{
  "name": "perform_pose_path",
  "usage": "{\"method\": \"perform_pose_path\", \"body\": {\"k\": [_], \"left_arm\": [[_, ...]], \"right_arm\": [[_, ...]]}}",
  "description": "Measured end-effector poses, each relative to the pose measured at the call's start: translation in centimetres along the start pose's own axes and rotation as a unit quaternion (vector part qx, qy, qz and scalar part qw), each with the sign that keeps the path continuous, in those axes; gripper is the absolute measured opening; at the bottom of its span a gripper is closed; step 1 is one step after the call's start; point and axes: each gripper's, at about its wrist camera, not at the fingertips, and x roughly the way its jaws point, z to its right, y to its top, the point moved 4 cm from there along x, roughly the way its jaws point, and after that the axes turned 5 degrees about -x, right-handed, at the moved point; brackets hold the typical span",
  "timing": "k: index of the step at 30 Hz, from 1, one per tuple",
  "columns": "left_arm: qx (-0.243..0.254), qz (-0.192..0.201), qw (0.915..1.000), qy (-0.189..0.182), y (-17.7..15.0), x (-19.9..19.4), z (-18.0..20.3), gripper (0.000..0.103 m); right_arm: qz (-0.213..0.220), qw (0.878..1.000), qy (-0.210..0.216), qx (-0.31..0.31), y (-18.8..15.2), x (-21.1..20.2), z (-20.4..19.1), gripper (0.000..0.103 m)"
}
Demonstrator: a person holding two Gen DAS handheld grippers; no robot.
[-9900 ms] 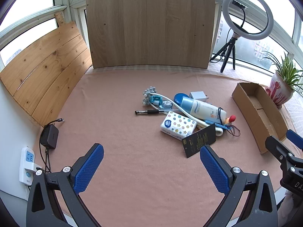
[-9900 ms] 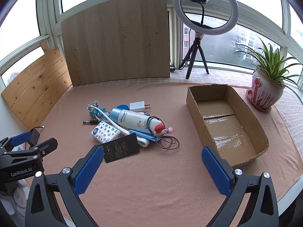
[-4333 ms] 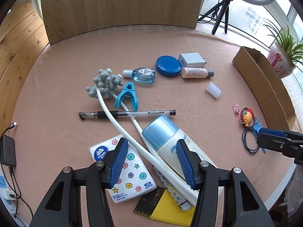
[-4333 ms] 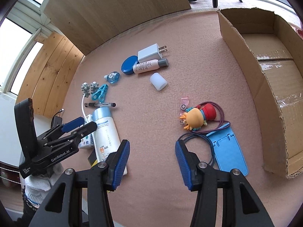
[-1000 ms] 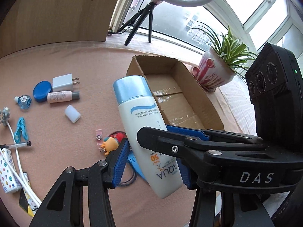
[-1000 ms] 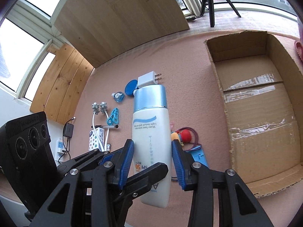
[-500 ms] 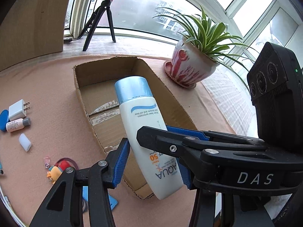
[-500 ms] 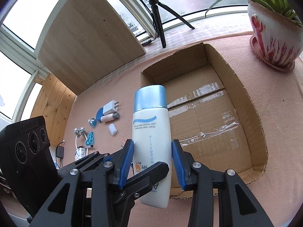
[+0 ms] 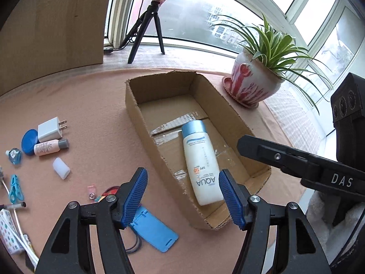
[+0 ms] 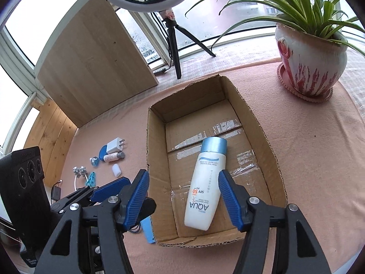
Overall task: Organize objects
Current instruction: 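Carry the bottle into the cardboard box and open the right gripper, then move the left gripper to the toy figure keychain with red ball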
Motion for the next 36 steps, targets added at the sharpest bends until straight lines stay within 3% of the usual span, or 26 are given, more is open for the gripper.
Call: {"method": "perform_pose_path", "body": {"k": [8,12,15,19,20,23,28,36], "left_arm": [[-0.056,-0.022,0.9971,0.046,-0.9,-0.9,-7.9,0.068],[-0.068,-0.041,0.9954,0.054,-1.4,-0.4,-10.3,0.067],[-0.056,-0.058,0.9949,0.061,-1.9,0.4,-10.7,0.066],[-0.026,-0.083,0.9944,0.06,-2.7,1.8,-9.8,0.053],[-0.019,-0.088,0.9942,0.059,-2.9,2.1,-9.6,0.048],[-0.003,-0.097,0.9935,0.06,-3.1,2.7,-9.4,0.045],[0.017,-0.104,0.9917,0.074,-3.0,3.7,-10.0,0.035],[0.027,-0.102,0.9925,0.061,-3.1,3.4,-10.8,0.031]], "right_arm": [[0.006,1.0,0.012,0.004,-1.5,-0.8,-1.3,0.059],[0.016,1.0,-0.004,-0.025,-2.4,-1.5,-2.7,0.059],[0.016,0.999,-0.012,-0.047,-3.1,-1.8,-3.9,0.059],[0.006,0.998,-0.014,-0.066,-4.6,-1.8,-5.2,0.059],[0.002,0.998,-0.012,-0.066,-5.0,-1.8,-5.5,0.057],[-0.012,0.998,-0.008,-0.065,-6.2,-1.4,-6.1,0.05],[-0.03,0.998,-0.005,-0.058,-7.9,-0.6,-6.8,0.046],[-0.067,0.996,0.007,-0.058,-10.1,2.2,-9.0,0.041]]}}
